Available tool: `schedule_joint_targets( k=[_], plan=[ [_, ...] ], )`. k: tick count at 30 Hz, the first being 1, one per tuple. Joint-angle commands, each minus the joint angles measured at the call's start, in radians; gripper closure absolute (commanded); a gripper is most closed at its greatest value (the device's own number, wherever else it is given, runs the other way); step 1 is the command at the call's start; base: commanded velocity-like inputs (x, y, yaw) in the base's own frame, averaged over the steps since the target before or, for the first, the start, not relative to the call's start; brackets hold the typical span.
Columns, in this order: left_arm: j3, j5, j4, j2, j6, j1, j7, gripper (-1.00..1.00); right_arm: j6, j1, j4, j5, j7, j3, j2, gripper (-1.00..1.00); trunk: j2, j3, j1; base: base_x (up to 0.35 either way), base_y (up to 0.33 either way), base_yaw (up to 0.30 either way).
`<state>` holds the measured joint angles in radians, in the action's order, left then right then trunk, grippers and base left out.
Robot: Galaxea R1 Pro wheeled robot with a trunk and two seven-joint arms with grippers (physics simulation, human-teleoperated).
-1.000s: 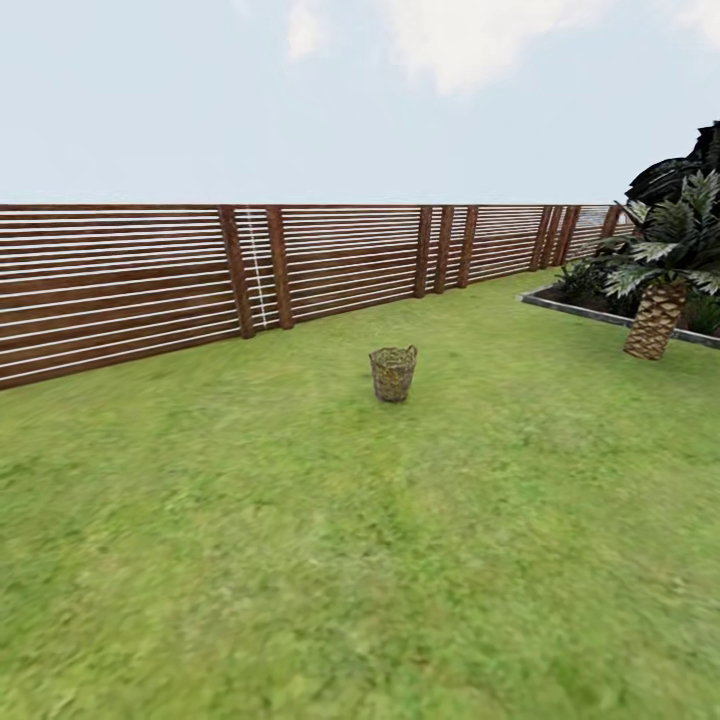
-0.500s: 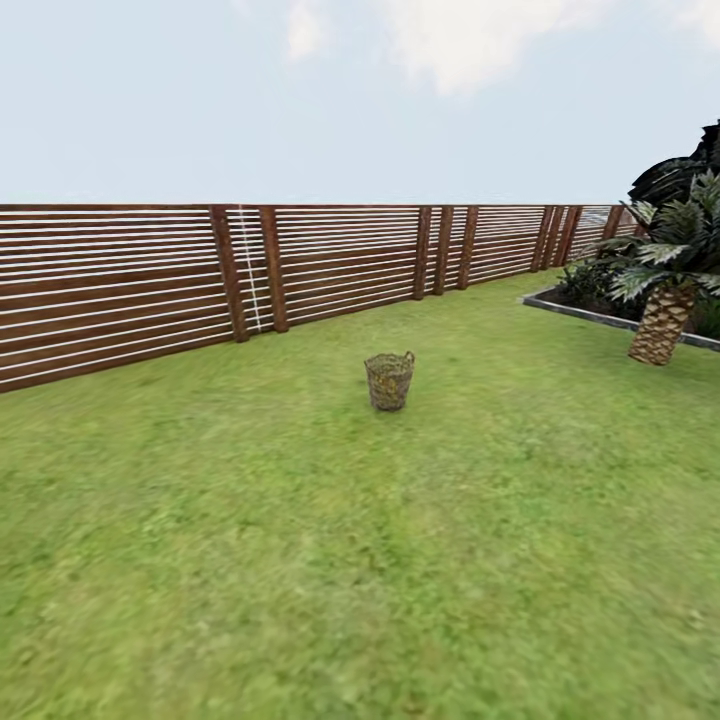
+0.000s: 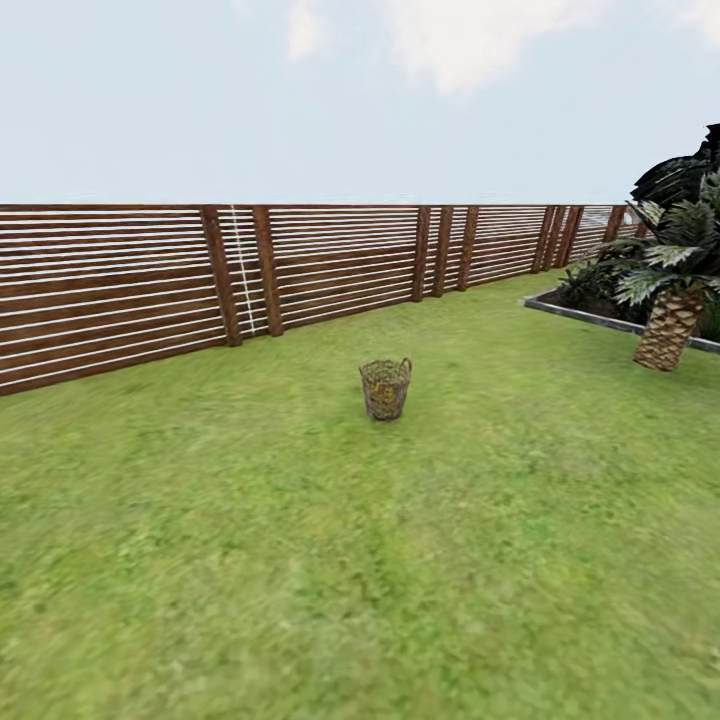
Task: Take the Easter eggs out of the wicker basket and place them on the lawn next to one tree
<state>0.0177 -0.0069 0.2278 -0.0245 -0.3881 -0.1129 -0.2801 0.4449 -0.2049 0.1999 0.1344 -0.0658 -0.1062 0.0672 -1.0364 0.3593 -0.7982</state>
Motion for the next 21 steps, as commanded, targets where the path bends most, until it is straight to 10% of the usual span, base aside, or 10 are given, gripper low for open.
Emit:
schedule_joint_targets(
  k=[1,21],
  plan=[
    [0.002,-0.001,-0.001,0.000,-0.003,-0.001,-0.005,-1.00,0.003,-0.001,0.000,0.010,-0.003,-0.009,0.000,-1.00,-0.001,0.001,-0.001,0.332,-0.013,0.000],
    [0.002,-0.001,-0.001,0.000,-0.003,-0.001,-0.005,-1.00,0.003,-0.001,0.000,0.009,-0.003,-0.009,0.000,-1.00,-0.001,0.001,-0.001,0.325,-0.118,0.000]
  ],
)
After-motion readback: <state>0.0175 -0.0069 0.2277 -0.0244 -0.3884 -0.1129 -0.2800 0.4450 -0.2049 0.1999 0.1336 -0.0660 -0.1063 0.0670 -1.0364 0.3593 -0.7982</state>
